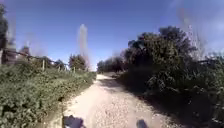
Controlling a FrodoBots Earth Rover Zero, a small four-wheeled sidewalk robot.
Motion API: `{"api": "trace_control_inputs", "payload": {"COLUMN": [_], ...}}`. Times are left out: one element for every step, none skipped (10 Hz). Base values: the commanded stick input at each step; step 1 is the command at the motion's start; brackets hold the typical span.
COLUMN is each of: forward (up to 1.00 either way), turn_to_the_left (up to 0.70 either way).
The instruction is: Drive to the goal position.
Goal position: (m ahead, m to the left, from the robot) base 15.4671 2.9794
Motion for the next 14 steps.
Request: {"api": "trace_control_inputs", "payload": {"forward": [0.5, 0.5, 0.5, 0.5, 0.5, 0.5, 0.5, 0.5, 0.5, 0.5, 0.5, 0.5, 0.5, 0.5], "turn_to_the_left": [0.0, 0.0, 0.0, 0.0, 0.0, 0.0, 0.0, 0.0, 0.0, 0.0, 0.0, 0.0, 0.0, 0.0]}}
